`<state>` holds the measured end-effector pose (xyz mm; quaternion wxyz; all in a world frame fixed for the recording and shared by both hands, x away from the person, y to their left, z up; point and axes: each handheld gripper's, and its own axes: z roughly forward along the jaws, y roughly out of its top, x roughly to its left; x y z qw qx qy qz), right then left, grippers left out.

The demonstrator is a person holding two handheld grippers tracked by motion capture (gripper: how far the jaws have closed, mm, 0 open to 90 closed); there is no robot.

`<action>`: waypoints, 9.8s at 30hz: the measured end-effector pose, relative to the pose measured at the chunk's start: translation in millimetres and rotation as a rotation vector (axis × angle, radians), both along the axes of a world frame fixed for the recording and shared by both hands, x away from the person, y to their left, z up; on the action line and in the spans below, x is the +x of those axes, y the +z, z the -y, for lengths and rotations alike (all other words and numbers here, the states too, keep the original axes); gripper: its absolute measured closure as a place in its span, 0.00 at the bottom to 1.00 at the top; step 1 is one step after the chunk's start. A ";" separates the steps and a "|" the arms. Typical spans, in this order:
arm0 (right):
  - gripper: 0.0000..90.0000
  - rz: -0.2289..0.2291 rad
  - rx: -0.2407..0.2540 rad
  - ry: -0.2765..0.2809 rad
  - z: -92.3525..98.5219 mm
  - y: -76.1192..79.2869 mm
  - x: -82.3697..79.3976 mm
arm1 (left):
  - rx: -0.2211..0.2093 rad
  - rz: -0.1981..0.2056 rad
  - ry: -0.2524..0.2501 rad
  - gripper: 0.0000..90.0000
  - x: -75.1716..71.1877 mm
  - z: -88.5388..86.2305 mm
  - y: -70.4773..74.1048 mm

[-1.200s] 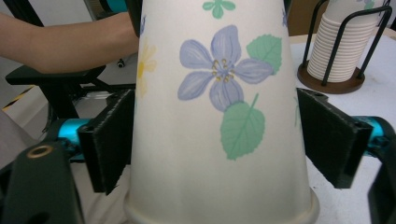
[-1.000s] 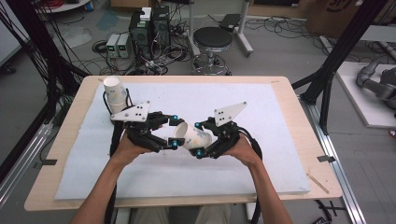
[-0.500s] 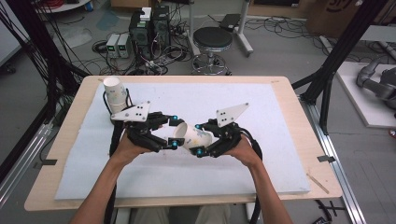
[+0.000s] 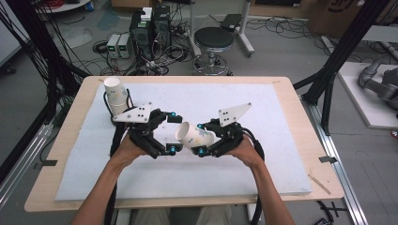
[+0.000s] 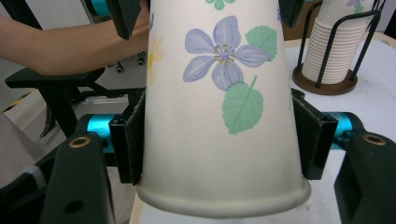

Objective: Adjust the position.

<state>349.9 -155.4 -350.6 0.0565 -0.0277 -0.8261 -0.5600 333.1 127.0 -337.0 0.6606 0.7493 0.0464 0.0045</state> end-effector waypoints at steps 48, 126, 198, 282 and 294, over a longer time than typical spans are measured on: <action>0.36 0.053 -0.463 -0.021 -24.4 15.2 -1.5 | 0.689 -0.076 0.022 0.05 3.0 -12.1 -0.7; 0.36 0.100 -0.741 0.052 -58.5 23.9 0.1 | 0.707 -0.133 -0.067 0.18 15.8 37.8 -9.0; 0.16 0.116 -0.573 -0.005 -42.7 38.9 -0.5 | 0.713 -0.128 -0.070 0.41 6.4 40.7 -27.5; 0.16 -0.009 -0.035 -0.149 12.4 -12.8 -4.3 | 0.139 -0.126 0.038 0.41 1.2 -16.9 -57.9; 0.16 -0.009 -0.015 -0.129 8.4 -13.5 -4.5 | 0.099 -0.119 0.025 0.41 1.2 -17.7 -57.2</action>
